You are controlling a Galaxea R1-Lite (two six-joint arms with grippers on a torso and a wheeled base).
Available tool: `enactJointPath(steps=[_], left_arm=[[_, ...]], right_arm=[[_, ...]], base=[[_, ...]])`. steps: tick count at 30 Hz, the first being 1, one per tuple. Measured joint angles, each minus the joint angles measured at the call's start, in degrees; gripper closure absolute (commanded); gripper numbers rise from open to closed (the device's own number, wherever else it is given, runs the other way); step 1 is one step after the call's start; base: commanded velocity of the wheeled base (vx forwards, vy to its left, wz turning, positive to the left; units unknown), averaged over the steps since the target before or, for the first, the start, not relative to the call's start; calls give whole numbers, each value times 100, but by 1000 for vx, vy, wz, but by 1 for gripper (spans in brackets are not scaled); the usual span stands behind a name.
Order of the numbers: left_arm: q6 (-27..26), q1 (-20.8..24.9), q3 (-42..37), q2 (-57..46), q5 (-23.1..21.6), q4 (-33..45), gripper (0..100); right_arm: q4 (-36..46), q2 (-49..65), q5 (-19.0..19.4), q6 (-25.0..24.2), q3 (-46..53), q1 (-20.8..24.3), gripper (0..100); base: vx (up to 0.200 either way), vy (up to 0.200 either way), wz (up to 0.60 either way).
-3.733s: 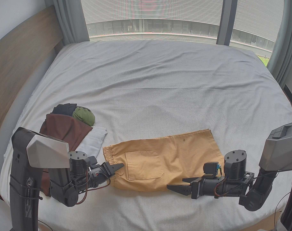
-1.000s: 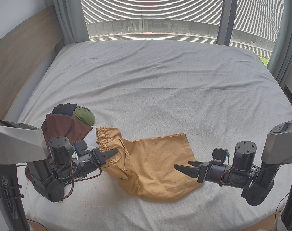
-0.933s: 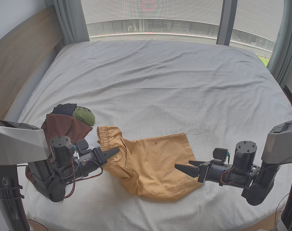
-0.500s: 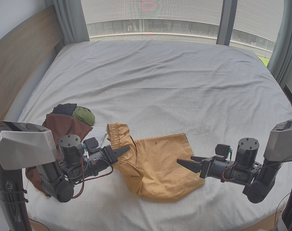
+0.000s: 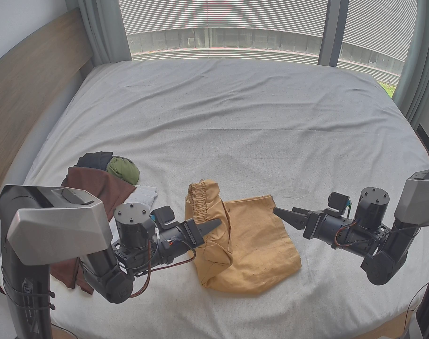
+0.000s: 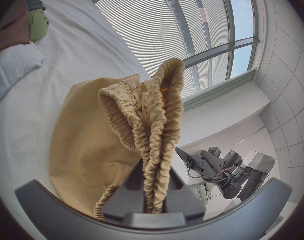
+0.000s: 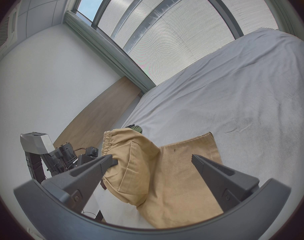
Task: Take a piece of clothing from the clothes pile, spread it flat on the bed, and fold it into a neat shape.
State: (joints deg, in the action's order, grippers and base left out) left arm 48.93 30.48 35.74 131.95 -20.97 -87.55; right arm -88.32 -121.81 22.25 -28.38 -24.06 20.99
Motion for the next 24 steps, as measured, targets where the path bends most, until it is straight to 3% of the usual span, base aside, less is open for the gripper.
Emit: enactJointPath(steps=[24], left_arm=[[17, 393, 1257, 165, -2, 1552, 100]], right_arm=[[0, 20, 6, -77, -228, -352, 0]], base=[[0, 0, 0]])
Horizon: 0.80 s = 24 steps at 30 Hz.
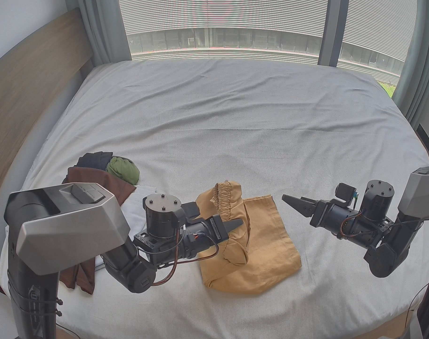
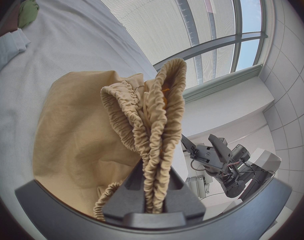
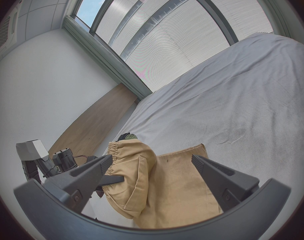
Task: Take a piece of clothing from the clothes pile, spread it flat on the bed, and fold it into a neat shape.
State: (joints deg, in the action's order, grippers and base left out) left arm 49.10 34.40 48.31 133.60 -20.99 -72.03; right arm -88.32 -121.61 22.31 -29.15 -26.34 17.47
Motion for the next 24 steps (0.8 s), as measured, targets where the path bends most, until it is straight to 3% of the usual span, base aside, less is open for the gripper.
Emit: enactJointPath(steps=[24], left_arm=[[-6, 412, 723, 472, 180, 490, 100]], right_arm=[[2, 2, 7, -2, -48, -50, 0]], base=[[0, 0, 0]])
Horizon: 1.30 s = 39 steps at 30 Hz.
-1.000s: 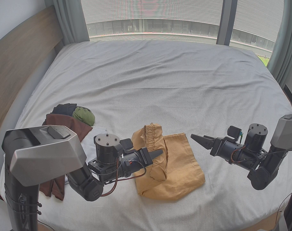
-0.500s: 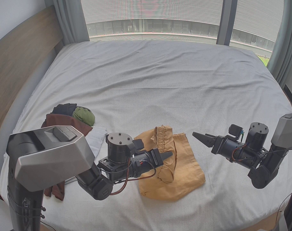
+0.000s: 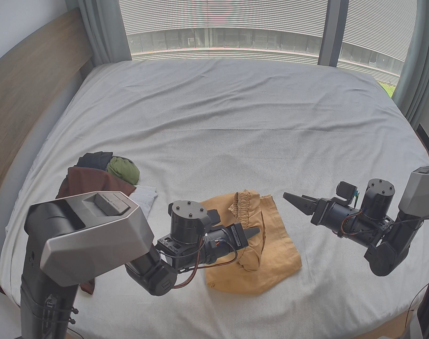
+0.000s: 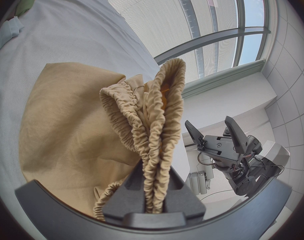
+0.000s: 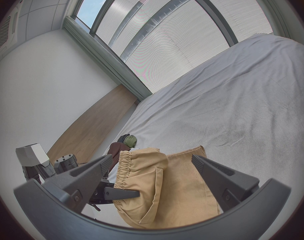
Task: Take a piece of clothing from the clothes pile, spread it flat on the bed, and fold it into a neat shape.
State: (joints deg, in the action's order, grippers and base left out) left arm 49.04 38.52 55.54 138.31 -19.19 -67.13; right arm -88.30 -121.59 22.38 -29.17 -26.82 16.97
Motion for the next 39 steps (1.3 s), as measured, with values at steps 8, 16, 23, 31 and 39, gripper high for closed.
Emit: enactJointPath(steps=[8, 16, 23, 31, 39], left_arm=[[-33, -27, 85, 112, 44, -44, 0], [-66, 0, 50, 138, 258, -69, 0], [-143, -33, -249, 113, 296, -193, 0], [-385, -239, -730, 74, 294, -638, 0], [-385, -507, -1269, -477, 171, -791, 0]], right_arm=[[0, 0, 0, 0, -10, 4, 0], [0, -2, 0, 0, 1, 2, 0], [0, -18, 2, 2, 28, 20, 0], [6, -51, 2, 20, 135, 55, 0], [9, -96, 2, 30, 202, 96, 0]], base=[[0, 0, 0], [0, 0, 0], [0, 0, 0], [0, 0, 0], [0, 0, 0]])
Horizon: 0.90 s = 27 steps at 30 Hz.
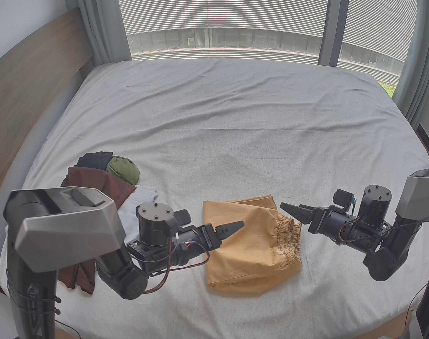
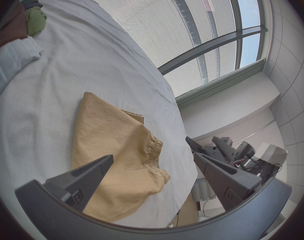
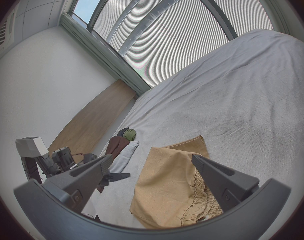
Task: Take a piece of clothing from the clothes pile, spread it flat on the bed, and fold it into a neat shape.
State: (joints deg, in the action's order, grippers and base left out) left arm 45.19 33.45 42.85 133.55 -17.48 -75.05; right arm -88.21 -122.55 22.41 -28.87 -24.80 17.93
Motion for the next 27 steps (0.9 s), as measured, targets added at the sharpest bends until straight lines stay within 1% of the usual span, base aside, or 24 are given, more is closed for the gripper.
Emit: enactJointPath(steps=[2, 6, 9, 19, 20, 22, 27], left_arm=[[0, -85, -190, -205, -123, -4, 0], [7, -346, -685, -778, -540, -15, 0], [-1, -578, -1044, -1191, -773, -35, 0], [-85, -1609, -2438, -2461, -1813, -395, 0], [-138, -1690, -2558, -2533, -1886, -433, 0], [-413, -1865, -2786, -2664, -1991, -485, 0], [-995, -2132, -3028, -2749, -2086, -534, 0]], right_arm=[[0, -7, -2, 5, 7, 1, 0], [-2, -24, 0, 10, 27, 28, 0], [-2, -30, -2, 11, 38, 45, 0], [0, -77, -11, 21, 101, 87, 0], [-2, -85, -10, 24, 110, 87, 0], [-2, -129, -11, 79, 129, 89, 0], [0, -276, -18, 218, 200, 91, 0]], base=[[0, 0, 0], [0, 0, 0], [0, 0, 0], [0, 0, 0], [0, 0, 0], [0, 0, 0], [0, 0, 0]])
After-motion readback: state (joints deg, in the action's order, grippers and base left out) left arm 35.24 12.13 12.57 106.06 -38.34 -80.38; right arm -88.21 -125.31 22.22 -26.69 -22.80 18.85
